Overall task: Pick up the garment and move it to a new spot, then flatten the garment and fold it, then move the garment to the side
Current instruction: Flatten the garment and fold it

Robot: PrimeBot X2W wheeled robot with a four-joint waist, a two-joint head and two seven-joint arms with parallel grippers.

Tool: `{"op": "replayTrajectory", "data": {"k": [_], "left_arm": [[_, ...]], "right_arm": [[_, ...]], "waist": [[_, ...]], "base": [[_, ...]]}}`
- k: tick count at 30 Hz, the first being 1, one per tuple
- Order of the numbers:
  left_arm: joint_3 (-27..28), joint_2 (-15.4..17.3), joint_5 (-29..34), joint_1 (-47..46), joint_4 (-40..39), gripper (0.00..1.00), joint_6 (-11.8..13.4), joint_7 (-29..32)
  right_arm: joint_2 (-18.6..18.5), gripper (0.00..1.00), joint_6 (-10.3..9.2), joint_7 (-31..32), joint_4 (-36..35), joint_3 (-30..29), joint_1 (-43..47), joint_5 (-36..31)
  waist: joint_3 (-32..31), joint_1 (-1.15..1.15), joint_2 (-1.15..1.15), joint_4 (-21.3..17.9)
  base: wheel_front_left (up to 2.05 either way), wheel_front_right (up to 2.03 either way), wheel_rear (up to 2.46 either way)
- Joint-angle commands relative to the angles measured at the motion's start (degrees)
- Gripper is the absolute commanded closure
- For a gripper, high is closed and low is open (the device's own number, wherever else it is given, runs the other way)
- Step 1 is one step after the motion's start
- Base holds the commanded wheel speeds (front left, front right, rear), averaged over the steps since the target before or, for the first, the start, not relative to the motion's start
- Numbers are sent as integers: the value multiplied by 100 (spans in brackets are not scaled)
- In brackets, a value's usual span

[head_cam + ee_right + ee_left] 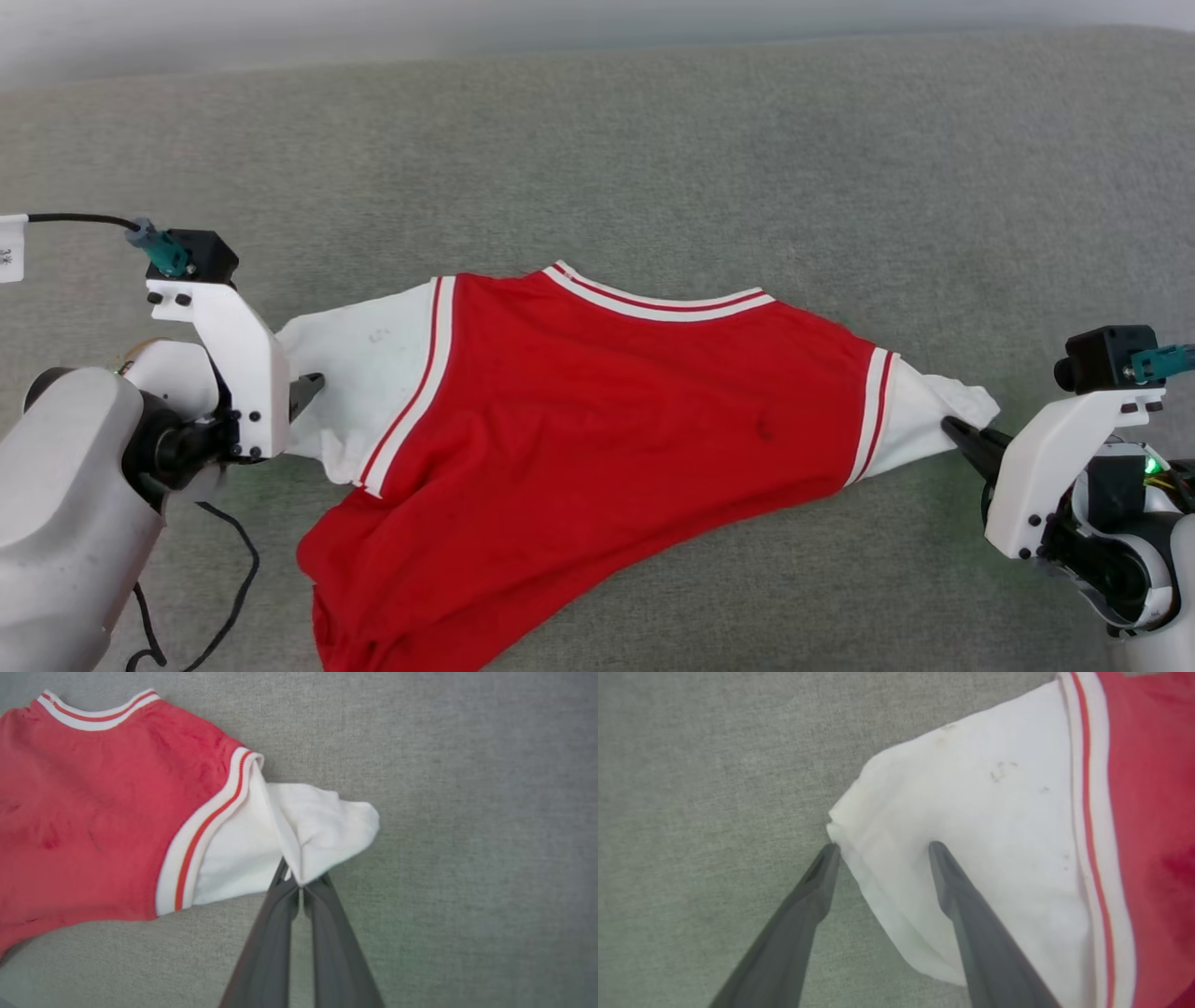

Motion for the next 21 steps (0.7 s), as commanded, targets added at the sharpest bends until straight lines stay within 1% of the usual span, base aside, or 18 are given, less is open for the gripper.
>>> {"op": "replayTrajectory", "data": {"k": [1,6,7,8,9,10,13,18,21], "left_arm": [[-44,20,20,-127,127,0,-37,72],[-205,-215,-18,-198,652,0,-167,234],[-256,-315,-51,-185,762,39,-216,313],[-256,-315,-51,-185,762,39,-216,313],[-302,-406,-62,-172,854,76,-245,344],[-329,-480,-63,-189,918,100,-276,319],[-394,-640,-15,-258,1103,100,-362,201],[-416,-685,304,-715,1321,100,-414,-355],[-416,-722,515,-1017,1348,100,-358,-723]], "right_arm": [[44,100,-2,-32,1,21,-60,23],[72,100,-2,-69,21,57,-125,72],[62,100,-2,-74,32,58,-127,68],[62,100,-2,-74,32,58,-127,68],[50,100,-3,-83,43,59,-124,61],[42,100,-3,-93,48,57,-132,62],[-17,100,-3,-155,52,52,-195,9],[-195,100,-4,-262,148,119,-340,-92],[-358,100,-4,-274,252,157,-503,-168]], "waist": [[152,0,0,-136],[297,0,0,-237],[303,0,0,-247],[303,0,0,-247],[305,0,0,-252],[308,0,0,-257],[270,0,0,-245],[11,0,0,-139],[-210,0,0,-58]], "base": [[0,0,0],[0,0,0],[0,0,0],[0,0,0],[0,0,0],[0,0,0],[0,0,0],[0,0,0],[0,0,0]]}}
